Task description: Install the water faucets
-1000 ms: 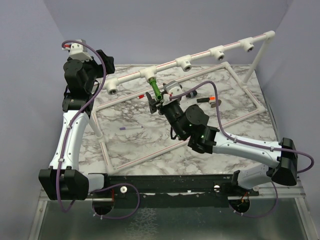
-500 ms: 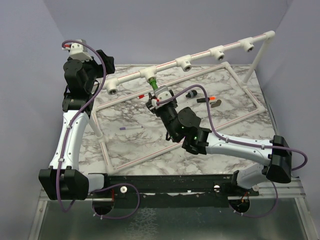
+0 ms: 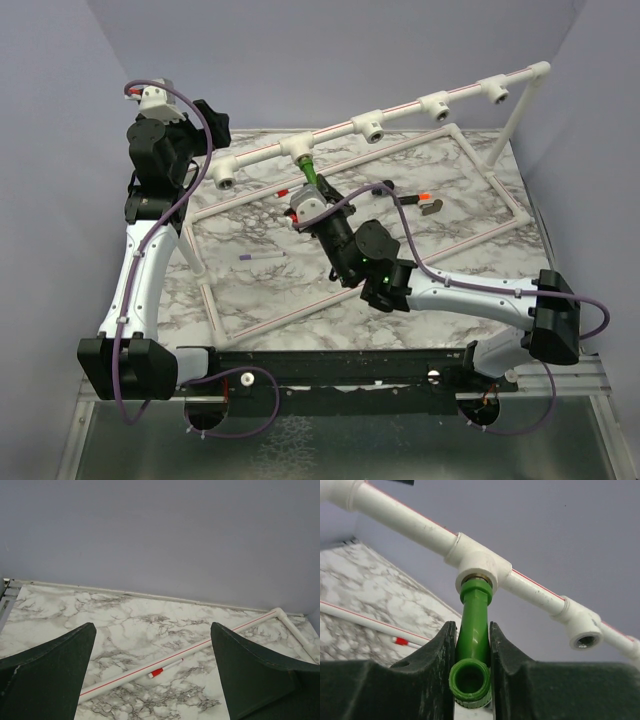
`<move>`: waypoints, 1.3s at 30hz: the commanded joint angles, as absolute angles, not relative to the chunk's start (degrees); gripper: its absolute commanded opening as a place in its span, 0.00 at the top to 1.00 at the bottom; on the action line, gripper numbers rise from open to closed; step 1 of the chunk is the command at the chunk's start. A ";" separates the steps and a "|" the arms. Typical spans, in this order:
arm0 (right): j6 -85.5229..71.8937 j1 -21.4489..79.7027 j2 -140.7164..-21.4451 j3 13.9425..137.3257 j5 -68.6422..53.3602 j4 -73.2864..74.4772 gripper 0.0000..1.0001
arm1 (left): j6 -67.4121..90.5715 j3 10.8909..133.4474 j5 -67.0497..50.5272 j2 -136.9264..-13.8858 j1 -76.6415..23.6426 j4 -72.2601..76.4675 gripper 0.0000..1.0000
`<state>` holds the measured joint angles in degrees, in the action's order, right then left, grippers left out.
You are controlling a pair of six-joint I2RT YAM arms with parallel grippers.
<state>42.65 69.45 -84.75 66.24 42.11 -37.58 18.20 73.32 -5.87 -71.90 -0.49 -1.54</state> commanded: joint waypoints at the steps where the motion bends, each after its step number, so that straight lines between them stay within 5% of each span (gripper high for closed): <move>1: 61.99 69.84 -85.35 64.29 40.44 -38.46 0.99 | 18.54 69.30 -7.43 -74.76 -0.53 -11.85 0.02; 10: 84.11 70.53 -88.58 61.76 39.42 -47.36 0.99 | 18.46 69.32 -7.21 -74.76 -0.53 -11.86 0.02; 22: 45.27 70.84 -86.43 69.49 40.66 -34.68 0.99 | 18.46 69.27 -7.41 -74.73 -0.53 -11.82 0.02; 39: 3.13 70.76 -84.39 67.15 48.87 -40.12 0.99 | 18.46 69.17 -7.40 -74.34 -0.53 -11.78 0.02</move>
